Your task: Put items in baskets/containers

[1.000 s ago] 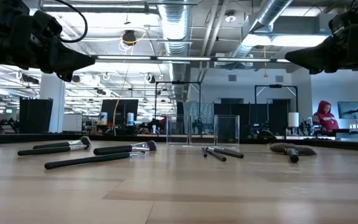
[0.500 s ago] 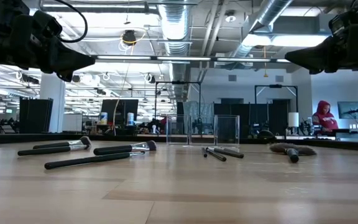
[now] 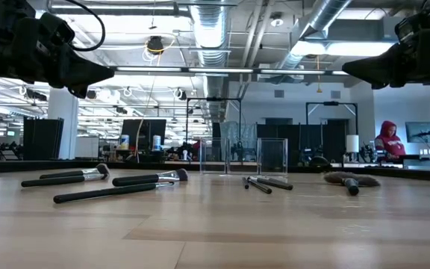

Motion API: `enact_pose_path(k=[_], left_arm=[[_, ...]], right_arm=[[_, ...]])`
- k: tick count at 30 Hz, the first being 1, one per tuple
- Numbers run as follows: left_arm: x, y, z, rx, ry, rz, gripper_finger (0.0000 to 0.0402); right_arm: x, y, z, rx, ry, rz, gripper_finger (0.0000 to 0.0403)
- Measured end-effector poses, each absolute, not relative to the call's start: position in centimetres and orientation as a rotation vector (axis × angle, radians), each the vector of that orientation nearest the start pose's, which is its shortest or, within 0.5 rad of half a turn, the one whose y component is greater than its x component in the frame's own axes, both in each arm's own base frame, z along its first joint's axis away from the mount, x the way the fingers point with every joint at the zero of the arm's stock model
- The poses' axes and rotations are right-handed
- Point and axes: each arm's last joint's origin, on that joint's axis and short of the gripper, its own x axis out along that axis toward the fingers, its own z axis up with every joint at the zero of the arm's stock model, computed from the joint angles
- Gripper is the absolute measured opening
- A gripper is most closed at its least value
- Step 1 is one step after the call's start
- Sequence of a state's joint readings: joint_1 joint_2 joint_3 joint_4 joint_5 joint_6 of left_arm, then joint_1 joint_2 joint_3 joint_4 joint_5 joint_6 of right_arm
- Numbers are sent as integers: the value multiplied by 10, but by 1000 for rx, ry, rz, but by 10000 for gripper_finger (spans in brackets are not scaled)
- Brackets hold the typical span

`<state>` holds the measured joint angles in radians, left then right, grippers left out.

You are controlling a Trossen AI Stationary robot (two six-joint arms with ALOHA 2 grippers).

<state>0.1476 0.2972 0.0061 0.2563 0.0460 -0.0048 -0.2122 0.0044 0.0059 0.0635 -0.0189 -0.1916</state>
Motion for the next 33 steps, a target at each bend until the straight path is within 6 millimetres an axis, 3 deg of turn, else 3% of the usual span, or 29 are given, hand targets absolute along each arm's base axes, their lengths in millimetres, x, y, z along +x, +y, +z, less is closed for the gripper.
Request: enact_pose_path(k=[33], left_arm=[[115, 16, 173, -2, -56, 102, 7]], right_arm=[[95, -20, 171, -198, -46, -199, 52]])
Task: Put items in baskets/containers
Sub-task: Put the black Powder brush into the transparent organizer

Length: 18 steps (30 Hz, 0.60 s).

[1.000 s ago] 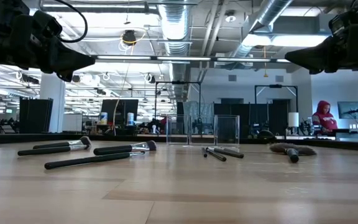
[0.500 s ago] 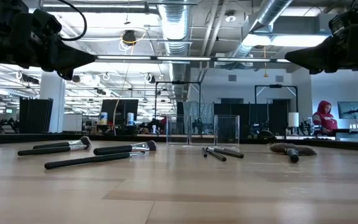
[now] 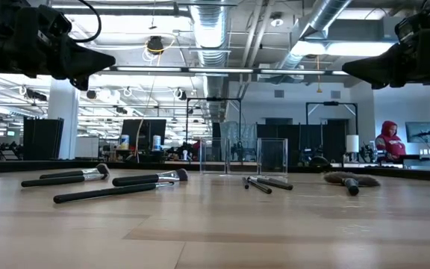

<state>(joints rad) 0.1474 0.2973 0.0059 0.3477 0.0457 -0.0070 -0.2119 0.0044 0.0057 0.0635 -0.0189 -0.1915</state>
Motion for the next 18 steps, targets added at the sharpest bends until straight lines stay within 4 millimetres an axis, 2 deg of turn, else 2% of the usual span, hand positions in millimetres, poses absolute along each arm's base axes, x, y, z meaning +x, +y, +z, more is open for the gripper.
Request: enact_pose_path(k=[4, 10, 13, 16, 18], left_arm=[[115, 17, 173, -33, -57, 151, 29], [119, 21, 167, -60, -1, 278, 85], [122, 23, 163, -151, 26, 330, 109], [125, 24, 158, -236, 64, 352, 120], [129, 25, 164, -238, 74, 354, 122]], right_arm=[[95, -20, 171, -198, -46, -199, 52], [95, -20, 171, -198, -46, -199, 52], [95, -20, 171, -198, -46, -199, 52], [95, -20, 171, -199, -46, -199, 52], [95, -20, 171, -198, -46, -199, 52]])
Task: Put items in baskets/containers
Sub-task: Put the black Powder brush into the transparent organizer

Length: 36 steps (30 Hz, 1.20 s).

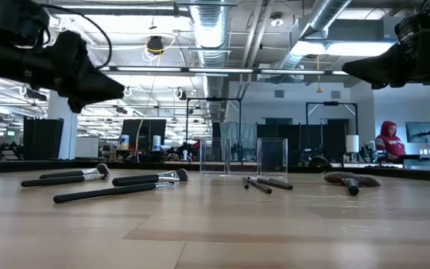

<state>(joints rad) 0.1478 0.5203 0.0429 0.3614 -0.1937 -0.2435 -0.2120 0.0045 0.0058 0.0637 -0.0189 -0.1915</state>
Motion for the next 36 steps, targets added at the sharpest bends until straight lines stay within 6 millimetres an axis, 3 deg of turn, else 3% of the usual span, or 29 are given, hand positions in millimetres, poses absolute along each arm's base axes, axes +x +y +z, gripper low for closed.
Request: enact_pose_path(k=[7, 15, 23, 36], left_arm=[[152, 28, 196, -206, 105, 353, 117], [164, 21, 168, -317, 372, 355, 117], [165, 12, 161, -382, 419, 355, 117], [159, -9, 130, -505, 640, 500, 93]], right_arm=[[95, -20, 171, -199, -46, -199, 52], [95, -20, 171, -198, -46, -199, 52], [95, -20, 174, -201, -70, -200, 52], [94, -20, 180, -193, -120, -223, 52]])
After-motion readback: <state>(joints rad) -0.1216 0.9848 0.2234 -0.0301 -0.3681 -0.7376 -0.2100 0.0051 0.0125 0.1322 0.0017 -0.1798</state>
